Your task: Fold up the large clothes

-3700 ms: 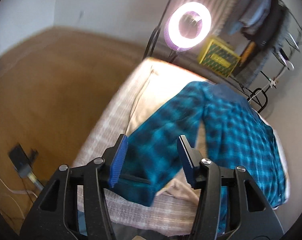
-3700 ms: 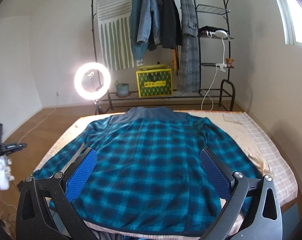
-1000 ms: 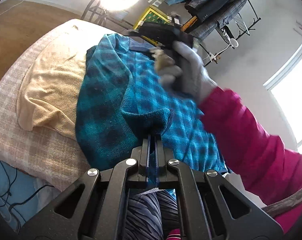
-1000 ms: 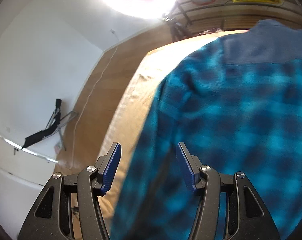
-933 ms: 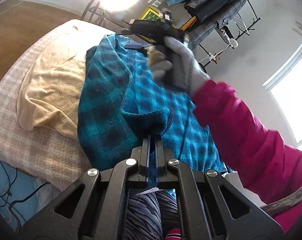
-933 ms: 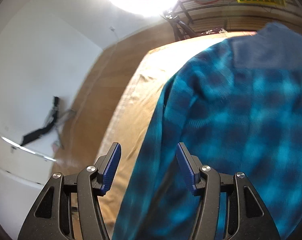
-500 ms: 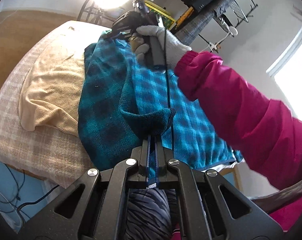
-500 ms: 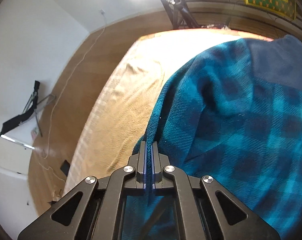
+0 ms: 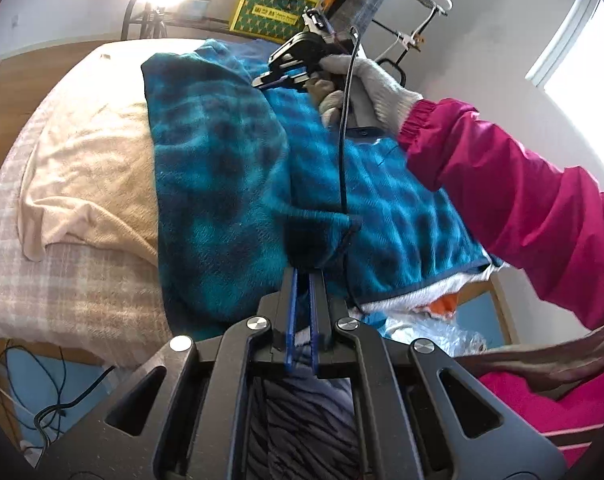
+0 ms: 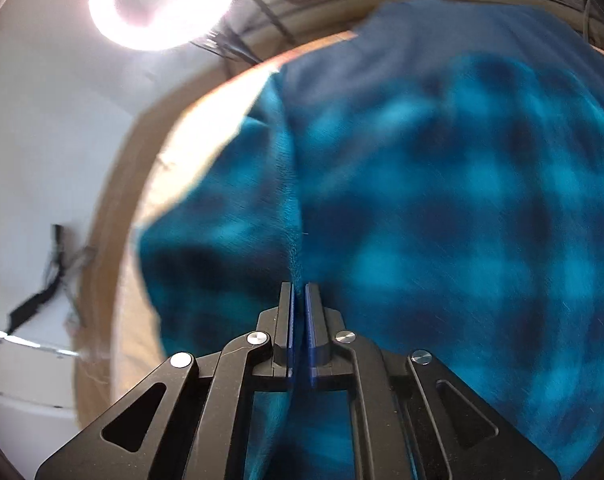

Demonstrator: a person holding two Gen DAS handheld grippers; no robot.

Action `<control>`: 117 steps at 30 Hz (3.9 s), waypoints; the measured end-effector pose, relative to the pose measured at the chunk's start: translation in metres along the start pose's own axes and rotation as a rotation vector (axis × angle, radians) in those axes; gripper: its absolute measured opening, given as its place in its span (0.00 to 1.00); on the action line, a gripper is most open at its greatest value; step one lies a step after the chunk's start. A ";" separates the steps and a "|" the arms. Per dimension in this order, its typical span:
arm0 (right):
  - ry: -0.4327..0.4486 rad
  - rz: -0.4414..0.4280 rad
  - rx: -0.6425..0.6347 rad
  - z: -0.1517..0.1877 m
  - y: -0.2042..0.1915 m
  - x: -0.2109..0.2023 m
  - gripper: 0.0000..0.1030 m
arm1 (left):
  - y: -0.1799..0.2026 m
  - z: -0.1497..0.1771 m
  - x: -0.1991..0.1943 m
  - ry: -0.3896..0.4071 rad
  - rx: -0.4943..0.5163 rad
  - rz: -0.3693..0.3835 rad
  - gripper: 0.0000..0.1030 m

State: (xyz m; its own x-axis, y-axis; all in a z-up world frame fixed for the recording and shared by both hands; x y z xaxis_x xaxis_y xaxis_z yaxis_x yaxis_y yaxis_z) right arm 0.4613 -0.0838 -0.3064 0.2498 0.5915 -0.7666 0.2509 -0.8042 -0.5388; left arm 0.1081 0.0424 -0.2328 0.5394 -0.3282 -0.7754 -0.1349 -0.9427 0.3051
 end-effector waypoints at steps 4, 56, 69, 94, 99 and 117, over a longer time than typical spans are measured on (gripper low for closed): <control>0.030 -0.017 -0.062 0.007 -0.010 -0.039 0.10 | 0.003 0.009 -0.016 -0.002 0.013 0.001 0.26; -0.229 -0.120 -0.369 0.289 -0.084 -0.117 0.11 | -0.085 0.042 0.007 -0.013 -0.363 0.047 0.49; -0.133 -0.127 -0.361 0.222 -0.115 -0.084 0.28 | -0.079 0.049 0.036 0.000 -0.467 0.114 0.10; -0.292 -0.027 -0.300 0.180 -0.116 -0.005 0.46 | -0.048 0.021 0.022 0.126 -0.304 0.109 0.02; -0.266 -0.018 -0.349 0.160 -0.141 0.002 0.51 | -0.039 0.017 0.027 0.123 -0.278 0.108 0.02; -0.357 0.119 -0.442 0.164 -0.140 0.051 0.03 | -0.063 0.017 0.051 0.087 -0.316 -0.066 0.51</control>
State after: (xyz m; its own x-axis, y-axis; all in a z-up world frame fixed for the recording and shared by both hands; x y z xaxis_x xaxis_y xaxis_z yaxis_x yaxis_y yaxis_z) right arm 0.2858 0.0491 -0.3271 -0.0116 0.3807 -0.9246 0.6265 -0.7179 -0.3035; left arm 0.1300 0.0842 -0.3015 0.6092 -0.2479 -0.7532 0.1596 -0.8921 0.4226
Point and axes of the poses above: each gripper's, at about its wrist camera, not at the fingertips, and x roughly the way its jaws point, y to its right, z to its underside, the point moved 7 cm from there along x, roughly the way its jaws point, and after that the axes turned 8 degrees about -z, right-handed, at the moved point
